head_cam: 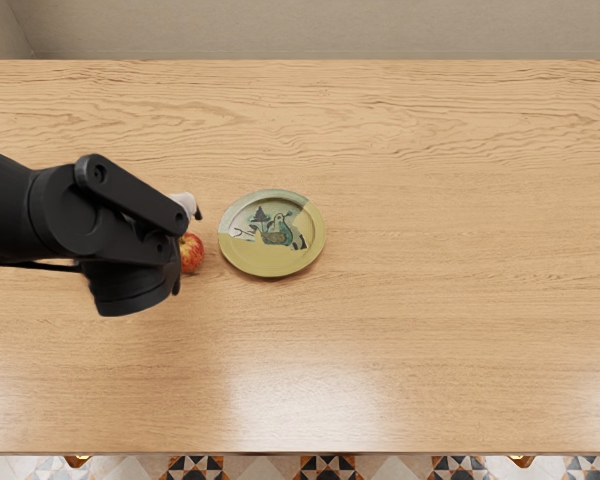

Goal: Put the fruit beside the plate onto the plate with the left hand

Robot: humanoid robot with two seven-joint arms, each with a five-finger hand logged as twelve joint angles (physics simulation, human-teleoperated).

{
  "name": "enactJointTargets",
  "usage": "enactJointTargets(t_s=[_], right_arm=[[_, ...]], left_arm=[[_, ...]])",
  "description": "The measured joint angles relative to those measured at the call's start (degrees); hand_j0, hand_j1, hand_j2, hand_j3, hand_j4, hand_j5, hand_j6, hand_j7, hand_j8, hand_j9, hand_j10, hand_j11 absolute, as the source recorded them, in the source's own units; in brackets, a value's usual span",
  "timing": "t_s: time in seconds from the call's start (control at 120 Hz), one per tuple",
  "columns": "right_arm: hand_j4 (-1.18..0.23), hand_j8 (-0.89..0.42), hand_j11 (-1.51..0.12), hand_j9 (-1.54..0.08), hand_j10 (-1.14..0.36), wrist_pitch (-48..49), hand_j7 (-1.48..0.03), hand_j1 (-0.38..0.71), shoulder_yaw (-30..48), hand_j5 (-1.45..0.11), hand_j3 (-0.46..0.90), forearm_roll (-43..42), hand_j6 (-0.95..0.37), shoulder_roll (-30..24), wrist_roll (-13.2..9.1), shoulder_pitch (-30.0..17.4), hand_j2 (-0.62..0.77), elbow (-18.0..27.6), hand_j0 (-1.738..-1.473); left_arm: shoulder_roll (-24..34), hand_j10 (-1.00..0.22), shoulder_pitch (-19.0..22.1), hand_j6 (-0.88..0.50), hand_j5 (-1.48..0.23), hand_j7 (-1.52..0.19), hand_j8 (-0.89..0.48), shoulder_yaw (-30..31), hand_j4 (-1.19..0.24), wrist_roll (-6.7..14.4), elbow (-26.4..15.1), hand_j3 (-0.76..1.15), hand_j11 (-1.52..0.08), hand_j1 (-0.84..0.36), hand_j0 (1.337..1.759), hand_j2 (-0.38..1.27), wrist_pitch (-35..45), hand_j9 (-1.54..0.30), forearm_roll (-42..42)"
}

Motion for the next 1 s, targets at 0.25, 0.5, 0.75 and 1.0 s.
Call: enactJointTargets(t_s=[0.25, 0.5, 0.75, 1.0], right_arm=[[-0.04, -0.04, -0.05, -0.05, -0.04, 0.0, -0.05, -0.31, -0.02, -0.05, 0.0, 0.0, -0.04, 0.0, 0.0, 0.0, -0.01, 0.0, -1.658], [-0.04, -0.04, -0.05, -0.05, -0.04, 0.0, -0.05, -0.31, 0.01, -0.05, 0.0, 0.0, -0.04, 0.0, 0.0, 0.0, -0.01, 0.0, -1.658], [-0.04, -0.04, -0.05, -0.05, -0.04, 0.0, -0.05, -0.31, -0.01, -0.05, 0.0, 0.0, -0.04, 0.0, 0.0, 0.0, -0.01, 0.0, -1.658], [-0.04, -0.04, -0.05, -0.05, -0.04, 0.0, -0.05, -0.31, 0.0, -0.05, 0.0, 0.0, -0.04, 0.0, 0.0, 0.0, -0.01, 0.0, -1.658]], left_arm=[[-1.84, -0.24, 3.75, -0.24, -0.32, -0.32, -0.24, 0.27, -0.24, 0.94, 4.4, 0.0, -0.32, 0.06, 1.658, 0.05, 0.98, -0.32, -0.29], [-3.52, -0.24, 6.63, -0.24, -0.32, -0.32, -0.24, 0.36, -0.24, 1.24, 9.02, 0.0, -0.32, 0.06, 1.658, 0.05, 1.07, -0.32, -0.35], [-3.78, -0.24, 8.92, -0.24, -0.32, -0.32, -0.24, 0.34, -0.24, 1.26, 11.95, 0.0, -0.32, 0.06, 1.658, 0.05, 1.08, -0.32, -0.35], [-3.78, -0.27, 9.88, -0.27, -0.35, -0.35, -0.27, -0.07, -0.27, 1.27, 13.74, 0.0, -0.35, 0.03, 1.658, 0.05, 0.08, -0.35, -0.36]])
